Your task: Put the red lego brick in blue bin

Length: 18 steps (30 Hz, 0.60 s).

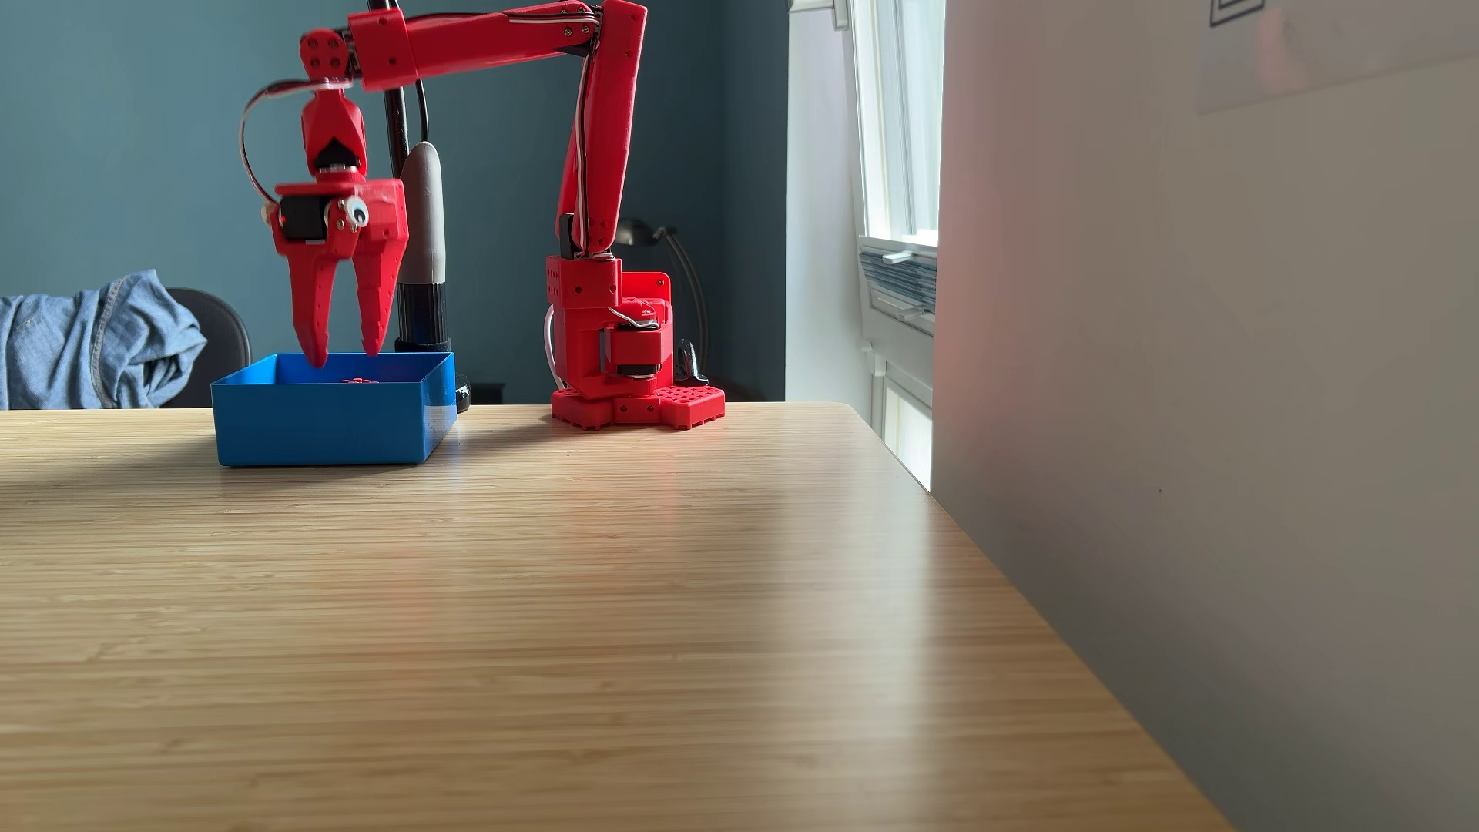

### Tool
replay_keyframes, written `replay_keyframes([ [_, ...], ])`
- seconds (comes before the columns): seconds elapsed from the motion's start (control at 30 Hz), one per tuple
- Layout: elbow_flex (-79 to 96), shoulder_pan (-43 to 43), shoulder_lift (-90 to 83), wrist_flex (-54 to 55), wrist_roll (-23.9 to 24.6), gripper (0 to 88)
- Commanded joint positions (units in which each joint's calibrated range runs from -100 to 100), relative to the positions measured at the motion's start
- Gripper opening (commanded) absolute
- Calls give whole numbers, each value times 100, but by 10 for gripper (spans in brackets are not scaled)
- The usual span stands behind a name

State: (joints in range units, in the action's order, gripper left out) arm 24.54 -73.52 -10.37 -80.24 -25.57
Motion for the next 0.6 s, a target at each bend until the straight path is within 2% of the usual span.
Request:
replay_keyframes([
  [0.0, -993, 71, -396, -717, 34, 208],
  [0.13, -1383, 288, -396, -1147, 181, 191],
  [0.2, -1483, 511, -404, -1245, 357, 147],
  [0.33, -1574, 1139, -404, -1375, 869, 1],
  [0.57, -1501, 2538, -412, -1375, 1792, 1],
])
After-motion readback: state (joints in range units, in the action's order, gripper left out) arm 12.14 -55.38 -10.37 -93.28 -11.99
